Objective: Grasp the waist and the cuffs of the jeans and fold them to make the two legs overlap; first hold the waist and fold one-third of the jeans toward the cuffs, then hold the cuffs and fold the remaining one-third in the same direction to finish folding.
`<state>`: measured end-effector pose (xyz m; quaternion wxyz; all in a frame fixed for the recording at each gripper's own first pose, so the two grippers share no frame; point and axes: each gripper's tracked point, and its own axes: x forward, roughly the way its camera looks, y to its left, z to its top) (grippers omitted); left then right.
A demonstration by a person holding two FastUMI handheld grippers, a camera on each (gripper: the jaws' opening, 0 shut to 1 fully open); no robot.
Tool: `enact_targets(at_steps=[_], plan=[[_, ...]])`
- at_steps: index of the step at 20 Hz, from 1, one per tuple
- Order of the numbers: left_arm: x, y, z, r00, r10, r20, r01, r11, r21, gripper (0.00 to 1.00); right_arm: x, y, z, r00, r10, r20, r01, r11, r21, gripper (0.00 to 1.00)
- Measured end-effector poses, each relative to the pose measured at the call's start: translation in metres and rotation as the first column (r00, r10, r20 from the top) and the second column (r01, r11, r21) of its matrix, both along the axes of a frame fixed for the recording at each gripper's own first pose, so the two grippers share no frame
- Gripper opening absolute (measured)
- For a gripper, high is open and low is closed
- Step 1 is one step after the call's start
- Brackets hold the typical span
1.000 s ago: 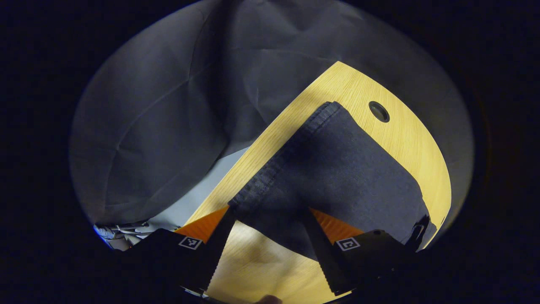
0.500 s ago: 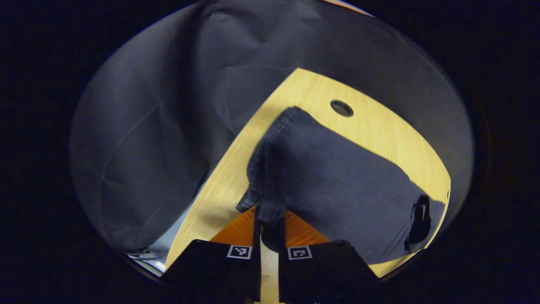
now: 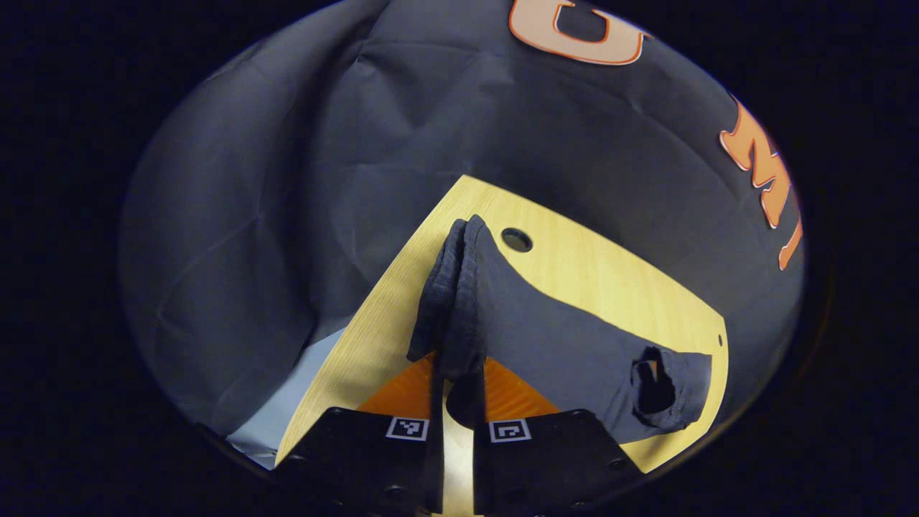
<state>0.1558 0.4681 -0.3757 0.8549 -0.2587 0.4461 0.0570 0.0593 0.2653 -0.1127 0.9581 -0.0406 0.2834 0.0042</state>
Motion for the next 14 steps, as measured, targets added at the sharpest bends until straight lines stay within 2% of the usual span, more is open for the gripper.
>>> enact_targets(at_steps=[3, 4, 6, 11, 14], plan=[[-0.006, 0.017, 0.035, 0.997, -0.007, 0.082, 0.006, 1.000, 0.008, 0.17, 0.004, -0.004, 0.001, 1.000, 0.015, 0.010, -0.015, 1.000, 0.015, 0.94], [-0.008, 0.021, 0.045, 0.994, -0.017, 0.105, 0.014, 1.000, 0.023, 0.15, 0.006, -0.007, 0.001, 1.000, 0.018, 0.012, -0.019, 1.000, 0.018, 0.92], [-0.008, 0.021, 0.068, 0.988, -0.038, 0.149, 0.031, 0.998, 0.054, 0.16, 0.013, -0.014, 0.005, 0.999, 0.019, 0.028, -0.019, 0.999, 0.033, 0.94], [-0.005, 0.000, 0.121, 0.966, -0.093, 0.240, 0.073, 0.993, 0.091, 0.16, 0.028, -0.029, 0.007, 0.998, 0.021, 0.058, -0.025, 0.998, 0.062, 0.94], [0.000, -0.029, 0.152, 0.951, -0.135, 0.277, 0.112, 0.989, 0.097, 0.16, 0.031, -0.040, 0.006, 0.997, 0.028, 0.068, -0.033, 0.997, 0.075, 0.94]])
